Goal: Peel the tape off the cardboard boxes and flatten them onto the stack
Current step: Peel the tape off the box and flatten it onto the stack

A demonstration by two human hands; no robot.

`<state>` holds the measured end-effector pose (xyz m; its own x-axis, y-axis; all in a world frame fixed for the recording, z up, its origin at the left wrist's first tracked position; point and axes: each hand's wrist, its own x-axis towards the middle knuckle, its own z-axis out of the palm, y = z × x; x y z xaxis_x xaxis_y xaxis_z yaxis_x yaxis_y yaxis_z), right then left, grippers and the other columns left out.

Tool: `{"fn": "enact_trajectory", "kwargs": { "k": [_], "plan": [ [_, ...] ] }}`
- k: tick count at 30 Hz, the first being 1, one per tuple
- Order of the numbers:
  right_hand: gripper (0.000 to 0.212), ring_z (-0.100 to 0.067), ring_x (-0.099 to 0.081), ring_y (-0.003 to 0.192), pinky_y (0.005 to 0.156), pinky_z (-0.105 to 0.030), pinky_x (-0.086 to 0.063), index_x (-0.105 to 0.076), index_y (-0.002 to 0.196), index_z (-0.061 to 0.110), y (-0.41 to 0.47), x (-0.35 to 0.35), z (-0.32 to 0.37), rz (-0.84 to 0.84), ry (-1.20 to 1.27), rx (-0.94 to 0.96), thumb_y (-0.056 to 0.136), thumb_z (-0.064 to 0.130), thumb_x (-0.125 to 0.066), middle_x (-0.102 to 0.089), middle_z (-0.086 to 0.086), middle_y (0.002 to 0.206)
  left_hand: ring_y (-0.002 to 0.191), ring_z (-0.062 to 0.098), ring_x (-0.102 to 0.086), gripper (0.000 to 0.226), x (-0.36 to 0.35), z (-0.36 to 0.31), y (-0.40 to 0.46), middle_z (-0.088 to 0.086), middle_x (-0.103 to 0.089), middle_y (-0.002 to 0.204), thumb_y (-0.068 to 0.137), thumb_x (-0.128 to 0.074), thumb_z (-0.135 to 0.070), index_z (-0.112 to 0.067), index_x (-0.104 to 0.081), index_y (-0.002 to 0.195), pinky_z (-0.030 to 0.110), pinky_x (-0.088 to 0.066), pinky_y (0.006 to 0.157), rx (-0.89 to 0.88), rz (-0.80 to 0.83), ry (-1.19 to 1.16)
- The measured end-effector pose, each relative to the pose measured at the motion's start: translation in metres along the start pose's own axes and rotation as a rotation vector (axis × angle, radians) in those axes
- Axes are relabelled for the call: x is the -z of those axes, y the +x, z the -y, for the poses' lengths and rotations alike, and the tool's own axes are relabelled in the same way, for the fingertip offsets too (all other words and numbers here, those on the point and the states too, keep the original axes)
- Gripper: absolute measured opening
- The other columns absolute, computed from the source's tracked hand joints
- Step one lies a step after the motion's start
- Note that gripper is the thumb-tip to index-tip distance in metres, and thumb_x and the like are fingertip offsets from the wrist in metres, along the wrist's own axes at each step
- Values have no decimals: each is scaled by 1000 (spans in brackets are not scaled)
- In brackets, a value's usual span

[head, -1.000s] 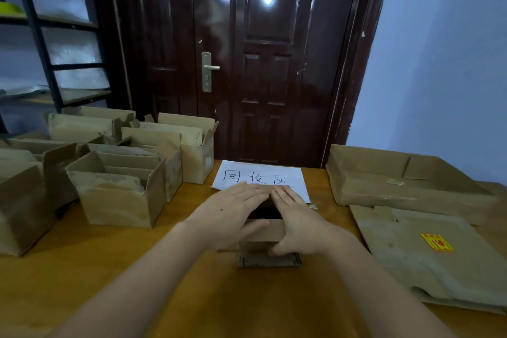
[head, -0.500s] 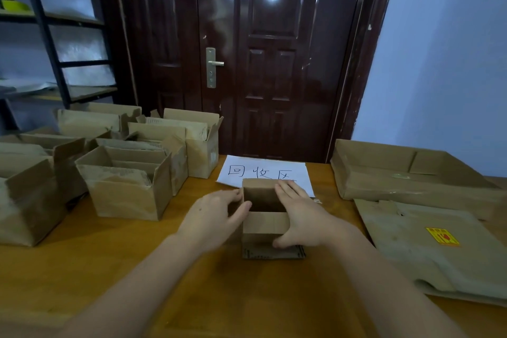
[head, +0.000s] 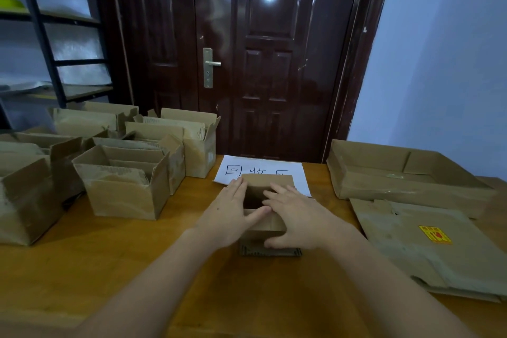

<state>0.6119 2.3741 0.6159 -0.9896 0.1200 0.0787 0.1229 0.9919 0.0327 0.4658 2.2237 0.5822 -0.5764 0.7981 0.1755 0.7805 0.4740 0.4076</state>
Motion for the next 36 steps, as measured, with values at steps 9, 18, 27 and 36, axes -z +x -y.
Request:
{"fn": "enact_trajectory", "kwargs": {
  "k": [9,18,27,36],
  "plan": [
    [105,-11,-5,155,120,-38,-24,-36,155,21,-14,33,-18,-6,-53,-68,75,90,-45,-26,4,166,158,13,-4,112,3,-5,-2,-8,-3,173,77,-23,-94,-29,-6,166,36,-10,124,33,18,-5],
    [95,-14,-15,154,121,-34,-23,10,161,34,-44,-16,-27,38,352,-288,89,81,-31,0,12,169,158,13,-4,107,1,-7,-3,-8,-4,173,81,-28,-90,-28,-7,166,38,-14,126,27,10,-33],
    [88,-14,-15,154,119,-34,-25,15,157,41,-44,-25,-20,-30,490,-311,92,75,-34,0,11,169,158,11,-4,109,-5,-2,0,-10,-3,173,81,-26,-95,-29,-6,165,37,-14,123,28,-22,-51],
    [84,-13,-21,152,119,-43,-27,-5,162,33,-47,-21,-10,-305,599,-448,95,65,-42,9,14,168,138,8,-41,117,18,-5,-8,-12,-39,158,63,-50,-99,-35,-28,158,35,-45,108,-3,-54,-288]
  ]
}}
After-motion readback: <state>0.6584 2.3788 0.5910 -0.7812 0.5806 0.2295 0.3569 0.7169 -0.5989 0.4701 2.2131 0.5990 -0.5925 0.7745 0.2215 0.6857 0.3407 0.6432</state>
